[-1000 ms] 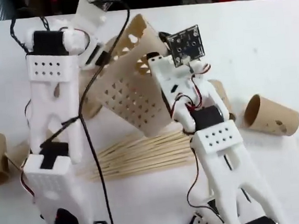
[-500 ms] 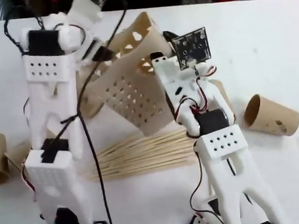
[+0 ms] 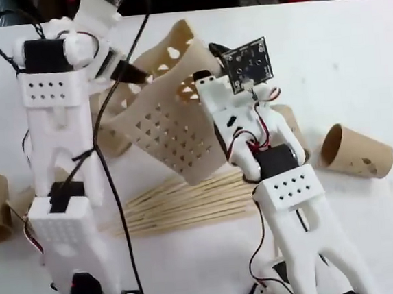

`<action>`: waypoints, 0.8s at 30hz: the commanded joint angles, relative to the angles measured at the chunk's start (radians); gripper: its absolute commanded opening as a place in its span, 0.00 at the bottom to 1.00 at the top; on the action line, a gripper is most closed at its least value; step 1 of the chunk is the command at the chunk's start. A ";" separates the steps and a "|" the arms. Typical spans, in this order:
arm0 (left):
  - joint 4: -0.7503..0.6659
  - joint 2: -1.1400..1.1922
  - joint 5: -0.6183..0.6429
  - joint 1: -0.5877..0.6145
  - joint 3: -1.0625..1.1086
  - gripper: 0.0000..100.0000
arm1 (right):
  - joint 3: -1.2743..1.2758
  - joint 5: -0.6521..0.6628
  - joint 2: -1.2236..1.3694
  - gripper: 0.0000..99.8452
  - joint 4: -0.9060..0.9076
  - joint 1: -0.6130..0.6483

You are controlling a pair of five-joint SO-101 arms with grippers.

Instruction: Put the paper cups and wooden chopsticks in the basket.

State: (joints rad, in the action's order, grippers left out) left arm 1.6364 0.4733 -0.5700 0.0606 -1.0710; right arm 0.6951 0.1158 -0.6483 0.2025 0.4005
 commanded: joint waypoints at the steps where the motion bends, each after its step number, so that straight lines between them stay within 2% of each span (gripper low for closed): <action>1: -0.012 0.028 0.028 -0.033 0.008 0.43 | -0.091 -0.005 -0.076 0.02 -0.004 0.062; 4: -0.006 0.062 0.025 -0.039 0.002 0.41 | -0.117 -0.011 -0.074 0.02 0.005 0.061; 10: -0.014 0.077 0.025 -0.093 -0.002 0.19 | -0.118 -0.040 -0.033 0.02 -0.005 0.051; 13: -0.015 0.077 0.021 -0.131 -0.002 0.14 | -0.144 -0.046 0.038 0.02 -0.064 0.051; 18: -0.048 0.085 -0.098 -0.185 -0.002 0.02 | -0.227 -0.048 0.147 0.02 -0.070 0.022; 24: -0.078 0.077 -0.118 -0.177 -0.002 0.02 | -0.270 -0.048 0.242 0.02 -0.073 -0.033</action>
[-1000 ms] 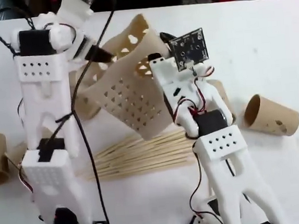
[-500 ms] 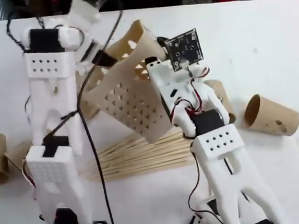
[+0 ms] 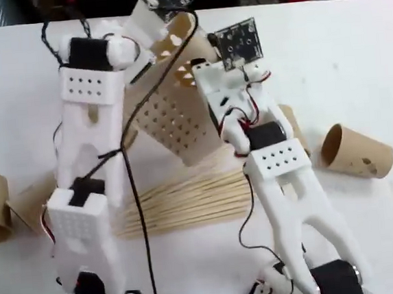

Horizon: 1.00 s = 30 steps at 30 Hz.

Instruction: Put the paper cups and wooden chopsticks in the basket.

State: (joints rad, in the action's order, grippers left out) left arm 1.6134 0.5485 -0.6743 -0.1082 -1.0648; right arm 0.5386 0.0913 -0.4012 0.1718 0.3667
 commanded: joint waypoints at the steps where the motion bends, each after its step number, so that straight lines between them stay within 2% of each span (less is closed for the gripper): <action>1: -0.060 0.002 -0.012 -0.008 -0.008 0.02 | -0.114 -0.023 0.007 0.02 -0.044 -0.002; 7: -0.112 -0.001 0.114 0.007 -0.009 0.02 | -0.110 -0.023 0.051 0.02 -0.039 -0.010; 15: -0.133 -0.002 0.129 0.071 -0.021 0.02 | -0.081 -0.023 0.064 0.02 -0.038 -0.084; 21: -0.080 -0.001 0.132 0.085 -0.166 0.02 | -0.006 -0.023 0.065 0.02 -0.090 -0.102; 23: -0.012 0.002 0.186 0.085 -0.222 0.06 | 0.014 -0.023 0.065 0.02 -0.113 -0.120; 25: 0.083 0.001 0.281 0.082 -0.262 0.15 | 0.025 -0.035 0.065 0.02 -0.119 -0.136; 28: 0.180 0.001 0.385 0.076 -0.276 0.29 | 0.018 -0.181 0.084 0.02 -0.136 -0.165; 30: 0.176 -0.001 0.436 0.090 -0.226 0.29 | 0.015 -0.245 0.110 0.02 -0.217 -0.179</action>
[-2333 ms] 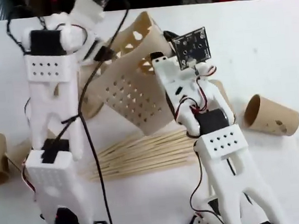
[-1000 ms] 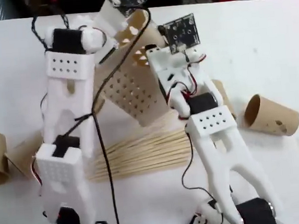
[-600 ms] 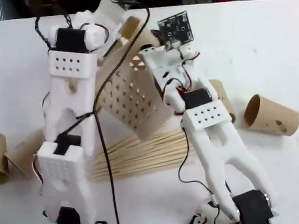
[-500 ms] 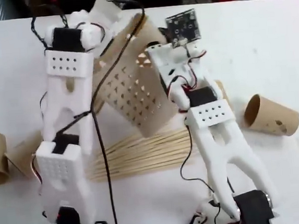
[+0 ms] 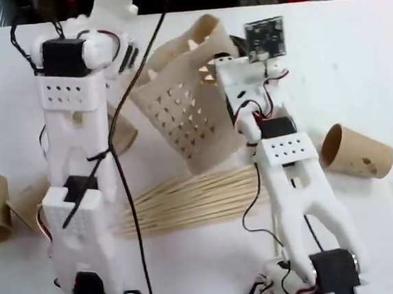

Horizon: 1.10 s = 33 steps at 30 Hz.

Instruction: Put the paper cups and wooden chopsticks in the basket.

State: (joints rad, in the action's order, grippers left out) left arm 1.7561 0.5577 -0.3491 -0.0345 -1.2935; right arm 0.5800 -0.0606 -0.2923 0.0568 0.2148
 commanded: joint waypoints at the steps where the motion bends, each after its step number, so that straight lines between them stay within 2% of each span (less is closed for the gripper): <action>1: 0.032 -0.010 0.133 0.025 0.028 0.28 | -0.026 -0.100 0.013 0.02 -0.137 -0.025; 4: 0.031 -0.007 0.201 0.038 0.084 0.23 | -0.026 -0.100 0.051 0.02 -0.171 0.001; 8: 0.029 0.001 0.305 0.031 0.132 0.23 | -0.054 -0.103 0.062 0.02 -0.173 -0.001; 16: 0.029 -0.004 0.608 0.035 0.203 0.23 | -0.094 -0.103 0.061 0.02 -0.171 -0.021; 19: 0.034 -0.002 0.617 0.030 0.209 0.21 | -0.092 -0.103 0.064 0.02 -0.168 -0.030; 23: 0.029 0.002 0.618 0.016 0.227 0.01 | -0.092 -0.104 0.064 0.02 -0.171 -0.039; 26: 0.031 0.002 0.618 -0.015 0.247 0.05 | -0.092 -0.104 0.065 0.02 -0.171 -0.035; 28: 0.029 0.002 0.618 -0.030 0.255 0.02 | -0.092 -0.104 0.065 0.02 -0.166 -0.033; 33: -0.018 0.001 0.618 -0.012 0.224 0.02 | -0.084 -0.097 0.068 0.02 -0.147 -0.033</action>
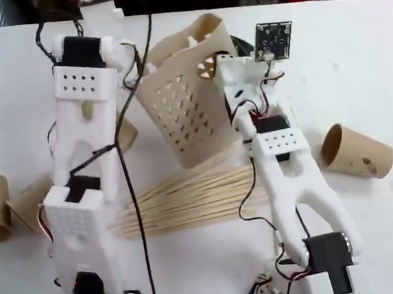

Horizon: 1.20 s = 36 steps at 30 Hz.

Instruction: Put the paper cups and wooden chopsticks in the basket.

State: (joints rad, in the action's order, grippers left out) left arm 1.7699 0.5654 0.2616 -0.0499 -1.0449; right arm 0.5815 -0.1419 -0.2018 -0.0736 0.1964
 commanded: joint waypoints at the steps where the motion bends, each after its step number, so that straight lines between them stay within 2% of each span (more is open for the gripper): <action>1: -0.055 -0.007 0.008 0.012 -0.032 0.02 | -0.081 -0.015 -0.022 0.02 -0.005 -0.013; 3: -0.112 -0.007 0.008 0.022 -0.049 0.02 | -0.077 -0.015 -0.022 0.03 0.019 -0.004; 8: -0.218 -0.007 -0.048 0.025 -0.098 0.02 | -0.077 -0.015 -0.021 0.13 0.104 0.007; 15: -0.288 -0.007 -0.127 0.039 -0.170 0.02 | -0.009 -0.012 -0.021 0.23 0.119 0.025; 17: -0.316 -0.007 -0.130 0.050 -0.166 0.02 | 0.032 0.040 -0.025 0.24 0.131 0.021; 20: -0.322 -0.005 -0.133 0.054 -0.115 0.02 | 0.081 0.213 -0.022 0.24 0.211 0.028; 23: -0.353 -0.005 -0.130 0.058 -0.066 0.02 | 0.091 0.321 -0.031 0.24 0.321 0.021; 31: -0.351 -0.007 -0.089 0.050 0.101 0.02 | 0.086 0.427 -0.050 0.24 0.450 -0.044; 36: -0.327 -0.007 -0.032 0.045 0.170 0.02 | 0.012 0.465 -0.148 0.24 0.690 -0.047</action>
State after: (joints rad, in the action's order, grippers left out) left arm 1.4415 0.5700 0.1680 -0.0376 -0.9237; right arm 0.6444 0.2984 -0.2831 0.4572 0.2117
